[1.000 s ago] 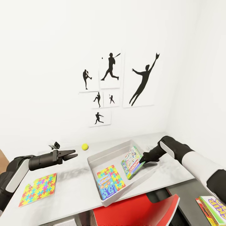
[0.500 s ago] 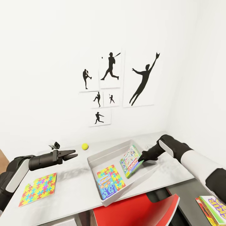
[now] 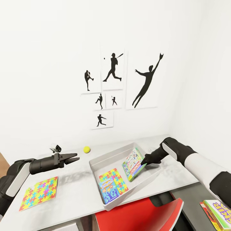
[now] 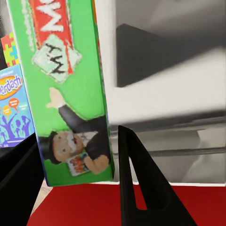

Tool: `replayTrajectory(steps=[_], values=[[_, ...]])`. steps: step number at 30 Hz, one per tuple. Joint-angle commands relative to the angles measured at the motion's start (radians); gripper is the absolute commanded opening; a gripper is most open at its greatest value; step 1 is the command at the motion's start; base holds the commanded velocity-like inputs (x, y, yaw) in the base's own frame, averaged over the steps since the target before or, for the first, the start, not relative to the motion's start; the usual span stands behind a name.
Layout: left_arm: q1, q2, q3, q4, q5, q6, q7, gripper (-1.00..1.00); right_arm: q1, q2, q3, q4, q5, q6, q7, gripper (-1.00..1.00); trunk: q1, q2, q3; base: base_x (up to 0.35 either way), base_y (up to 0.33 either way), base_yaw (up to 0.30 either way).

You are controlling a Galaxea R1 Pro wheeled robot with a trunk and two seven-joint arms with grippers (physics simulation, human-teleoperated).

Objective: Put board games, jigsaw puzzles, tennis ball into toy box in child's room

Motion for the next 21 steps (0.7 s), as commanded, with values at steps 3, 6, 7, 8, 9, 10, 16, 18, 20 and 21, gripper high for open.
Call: replayTrajectory(steps=[3,6,7,8,9,10,16,18,20,21], values=[[-0.001,0.001,-0.003,0.000,0.002,0.005,-0.002,1.00,-0.002,0.000,0.004,-0.001,0.007,0.000,0.009,-1.00,0.001,-0.003,-0.006,0.000,0.000,0.000],[-0.001,0.000,-0.004,0.000,0.002,0.005,-0.002,1.00,-0.002,0.000,0.004,-0.001,0.007,0.000,0.009,-1.00,0.001,-0.003,-0.010,0.000,0.000,0.000],[-0.001,0.000,-0.004,0.000,0.002,0.005,-0.002,1.00,-0.002,0.000,0.004,-0.001,0.007,0.000,0.009,-1.00,0.001,-0.003,-0.012,0.000,0.000,0.000],[-0.001,0.000,-0.004,0.000,0.002,0.005,-0.002,1.00,-0.002,0.000,0.004,-0.001,0.007,0.000,0.009,-1.00,0.001,-0.003,-0.014,0.000,0.000,0.000],[-0.001,0.000,-0.004,0.000,0.002,0.005,-0.002,1.00,-0.002,0.000,0.004,-0.001,0.007,0.000,0.009,-1.00,0.001,-0.003,-0.015,0.000,0.000,0.000],[-0.001,0.000,-0.005,0.000,0.002,0.005,-0.002,1.00,-0.002,0.000,0.004,-0.001,0.007,0.000,0.009,-1.00,0.001,-0.003,-0.017,0.000,0.000,0.000],[-0.001,0.000,-0.006,0.000,0.002,0.005,-0.002,1.00,-0.002,0.000,0.004,-0.001,0.008,0.000,0.009,-1.00,0.001,-0.003,-0.027,0.000,0.000,0.000],[-0.001,0.000,-0.006,0.000,0.002,0.005,-0.002,1.00,-0.001,0.000,0.004,-0.001,0.008,0.000,0.009,-1.00,0.001,-0.003,-0.029,0.000,0.000,0.000],[-0.001,0.000,-0.006,0.000,0.002,0.005,-0.002,1.00,-0.001,0.000,0.004,-0.001,0.008,0.000,0.009,-1.00,0.001,-0.003,-0.031,0.000,0.000,0.000],[-0.001,0.000,-0.006,0.000,0.002,0.005,-0.002,1.00,-0.002,0.000,0.004,-0.001,0.008,0.000,0.009,-1.00,0.001,-0.003,-0.031,0.000,0.000,0.000]])
